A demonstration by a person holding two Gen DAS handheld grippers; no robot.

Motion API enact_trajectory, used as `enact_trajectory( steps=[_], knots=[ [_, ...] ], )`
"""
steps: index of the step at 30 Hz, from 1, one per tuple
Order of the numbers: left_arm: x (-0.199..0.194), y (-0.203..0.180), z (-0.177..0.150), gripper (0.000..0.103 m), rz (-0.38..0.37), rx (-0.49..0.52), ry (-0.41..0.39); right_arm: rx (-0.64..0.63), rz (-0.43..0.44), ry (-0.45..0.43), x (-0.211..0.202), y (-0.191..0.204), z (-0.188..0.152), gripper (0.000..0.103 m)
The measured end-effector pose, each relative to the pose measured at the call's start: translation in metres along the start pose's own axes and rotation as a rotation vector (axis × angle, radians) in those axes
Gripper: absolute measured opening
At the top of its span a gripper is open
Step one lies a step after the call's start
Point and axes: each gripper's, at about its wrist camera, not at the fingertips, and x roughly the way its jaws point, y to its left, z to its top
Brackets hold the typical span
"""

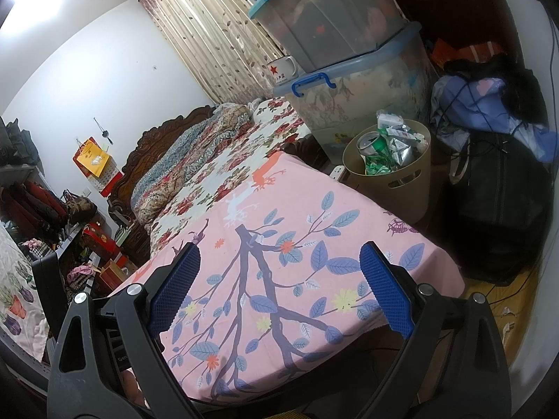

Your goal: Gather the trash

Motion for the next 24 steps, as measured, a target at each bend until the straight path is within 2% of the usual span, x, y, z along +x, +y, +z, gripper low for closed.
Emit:
enact_trajectory(
  steps=[24],
  knots=[
    [0.0003,0.0007,0.0001,0.094,0.001,0.003,0.001,-0.001,0.000,-0.001,-0.0005,0.0012,0.0004,0.092]
  ],
)
